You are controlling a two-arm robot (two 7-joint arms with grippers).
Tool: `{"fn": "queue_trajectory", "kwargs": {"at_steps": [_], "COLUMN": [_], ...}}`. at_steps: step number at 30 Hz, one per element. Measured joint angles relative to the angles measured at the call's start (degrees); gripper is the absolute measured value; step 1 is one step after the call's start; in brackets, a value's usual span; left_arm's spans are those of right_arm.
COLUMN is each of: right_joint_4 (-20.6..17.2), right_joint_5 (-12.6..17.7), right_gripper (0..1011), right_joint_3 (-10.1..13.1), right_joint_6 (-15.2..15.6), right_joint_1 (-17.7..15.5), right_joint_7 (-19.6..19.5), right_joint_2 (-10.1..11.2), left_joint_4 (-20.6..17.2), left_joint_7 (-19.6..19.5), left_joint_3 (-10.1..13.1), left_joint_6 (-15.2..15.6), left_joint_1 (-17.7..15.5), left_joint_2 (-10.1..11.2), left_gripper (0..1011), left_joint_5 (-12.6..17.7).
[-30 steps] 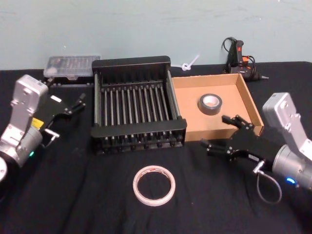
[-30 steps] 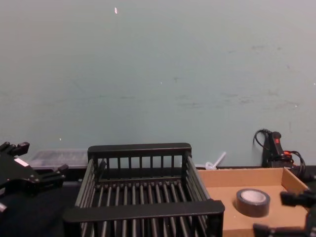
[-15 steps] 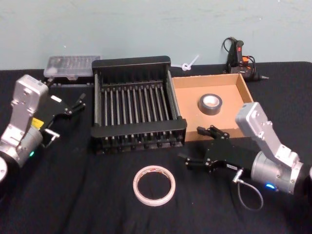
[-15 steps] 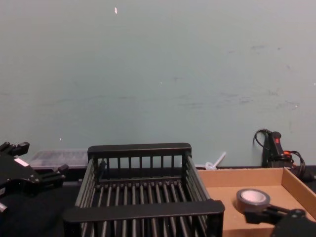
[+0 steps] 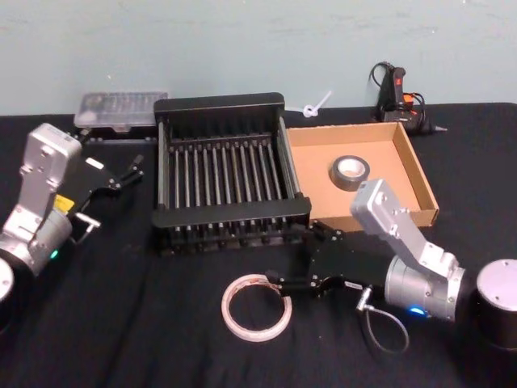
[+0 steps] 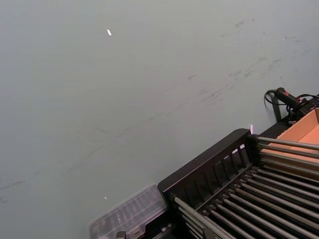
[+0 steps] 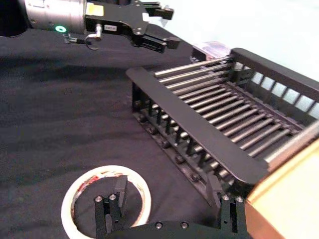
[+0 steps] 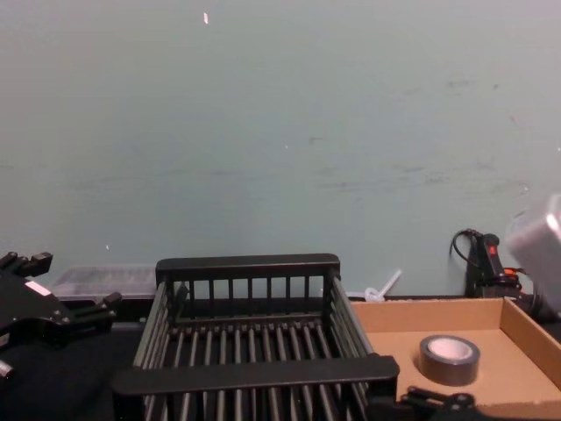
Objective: Pick up the white tape and place it into the black box , Pick up the silver tape and place it into the brown box.
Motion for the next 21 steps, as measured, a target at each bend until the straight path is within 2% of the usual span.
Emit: {"fn": "queue_trajectory", "kwargs": {"at_steps": [9, 21], "right_joint_4": [2.5, 4.66], "right_joint_5": [0.14, 0.62], "right_gripper": [1002, 1002], "right_joint_3": [-2.86, -4.89], "right_joint_6": [0.46, 2.21], "right_joint_1": [2.32, 3.84], "right_joint_7": [1.64, 1.83], "right_joint_2": [-1.0, -1.71], "left_joint_4": [0.0, 0.0], "left_joint_7": [0.0, 0.0], "left_joint_3": [0.0, 0.0], "left_joint_6": [0.0, 0.0], "left_joint_1": [0.0, 0.0], "left_joint_2": [0.0, 0.0], "left_gripper": [1001, 1001], "left_joint_5": [0.0, 0.0]}}
